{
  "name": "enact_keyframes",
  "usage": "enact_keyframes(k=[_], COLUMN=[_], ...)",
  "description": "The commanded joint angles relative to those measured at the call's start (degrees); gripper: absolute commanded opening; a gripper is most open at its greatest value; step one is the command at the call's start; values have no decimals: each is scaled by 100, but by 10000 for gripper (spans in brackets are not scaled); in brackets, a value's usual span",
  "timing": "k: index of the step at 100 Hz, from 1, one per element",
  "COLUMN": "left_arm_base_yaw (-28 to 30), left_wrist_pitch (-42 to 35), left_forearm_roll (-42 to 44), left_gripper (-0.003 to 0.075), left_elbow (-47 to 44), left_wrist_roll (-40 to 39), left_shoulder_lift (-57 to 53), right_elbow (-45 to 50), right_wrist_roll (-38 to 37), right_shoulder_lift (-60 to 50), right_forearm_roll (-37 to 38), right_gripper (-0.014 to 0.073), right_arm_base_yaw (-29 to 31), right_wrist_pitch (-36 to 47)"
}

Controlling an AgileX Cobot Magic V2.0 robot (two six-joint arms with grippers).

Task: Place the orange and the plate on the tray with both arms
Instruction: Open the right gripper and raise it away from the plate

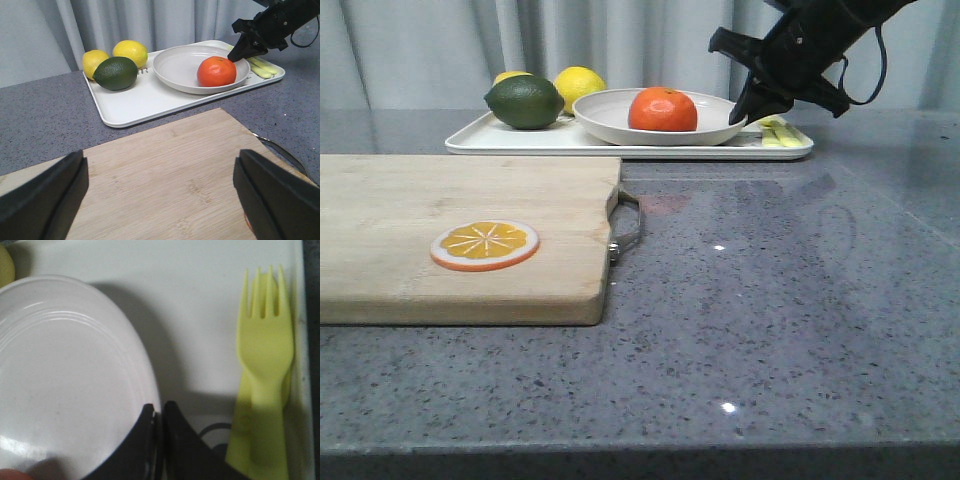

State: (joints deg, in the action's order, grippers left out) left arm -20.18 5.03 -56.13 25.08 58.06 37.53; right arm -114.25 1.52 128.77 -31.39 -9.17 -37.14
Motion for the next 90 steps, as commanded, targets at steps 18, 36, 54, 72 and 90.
enact_keyframes(k=[18,36,54,72,90], left_arm_base_yaw=[10,10,10,10,10], left_wrist_pitch=[-229,-229,-229,-229,-229], left_forearm_roll=[-44,-44,-44,-44,-44], left_gripper=[566,566,566,566,566], left_elbow=[153,153,153,153,153], left_wrist_roll=[-50,-50,-50,-50,-50], left_shoulder_lift=[-18,-18,-18,-18,-18], right_elbow=[-217,-217,-217,-217,-248], right_wrist_roll=[35,35,35,35,35], right_shoulder_lift=[-407,-407,-407,-407,-415], right_forearm_roll=[-141,-141,-141,-141,-141], right_gripper=[-55,-36,42,192,335], right_arm_base_yaw=[4,4,9,9,10], right_wrist_pitch=[152,155,216,284,343])
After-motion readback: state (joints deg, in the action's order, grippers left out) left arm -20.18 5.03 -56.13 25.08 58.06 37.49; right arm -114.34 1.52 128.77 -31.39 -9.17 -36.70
